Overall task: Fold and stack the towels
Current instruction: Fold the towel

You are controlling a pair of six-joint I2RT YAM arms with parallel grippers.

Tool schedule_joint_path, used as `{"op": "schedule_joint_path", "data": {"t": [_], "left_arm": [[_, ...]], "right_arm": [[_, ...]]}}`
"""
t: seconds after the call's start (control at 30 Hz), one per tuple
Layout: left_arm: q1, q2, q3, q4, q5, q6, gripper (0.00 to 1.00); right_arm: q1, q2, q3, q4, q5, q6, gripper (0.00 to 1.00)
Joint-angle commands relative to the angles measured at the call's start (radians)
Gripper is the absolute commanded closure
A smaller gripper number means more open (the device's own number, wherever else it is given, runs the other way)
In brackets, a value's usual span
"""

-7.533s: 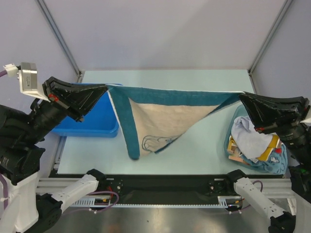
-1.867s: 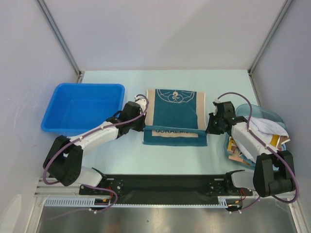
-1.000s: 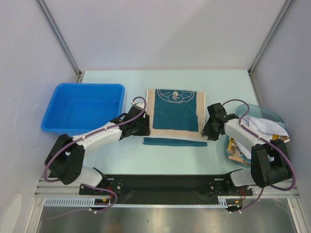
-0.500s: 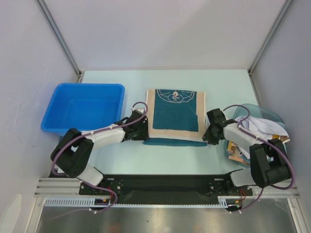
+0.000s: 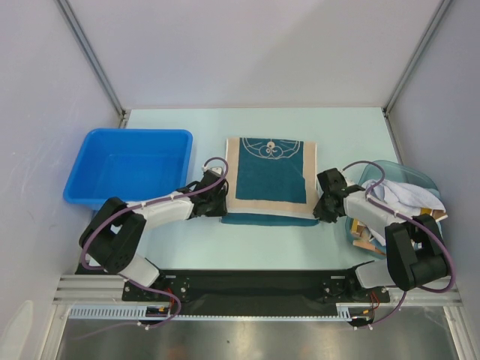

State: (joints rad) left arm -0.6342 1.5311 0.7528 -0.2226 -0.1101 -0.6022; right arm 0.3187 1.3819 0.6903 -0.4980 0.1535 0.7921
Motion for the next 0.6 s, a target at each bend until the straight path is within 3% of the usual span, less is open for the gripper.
{"op": "schedule_joint_path", "data": {"t": [0.0, 0.2, 0.37, 0.57], "left_arm": [[0.005, 0.001, 0.028, -0.001, -0.016, -0.001, 0.67], [0.005, 0.009, 0.036, -0.006, -0.016, -0.001, 0.81], [0.005, 0.011, 0.051, -0.018, -0.010, 0.007, 0.99], [0.002, 0.014, 0.098, -0.084, -0.031, 0.016, 0.98]], "right_arm": [[0.020, -0.021, 0.005, 0.019, 0.050, -0.004, 0.78], [0.048, -0.017, 0.020, 0.010, 0.067, -0.001, 0.71], [0.063, -0.026, 0.028, 0.001, 0.093, -0.004, 0.73], [0.065, -0.027, 0.043, -0.017, 0.127, -0.011, 0.85]]}}
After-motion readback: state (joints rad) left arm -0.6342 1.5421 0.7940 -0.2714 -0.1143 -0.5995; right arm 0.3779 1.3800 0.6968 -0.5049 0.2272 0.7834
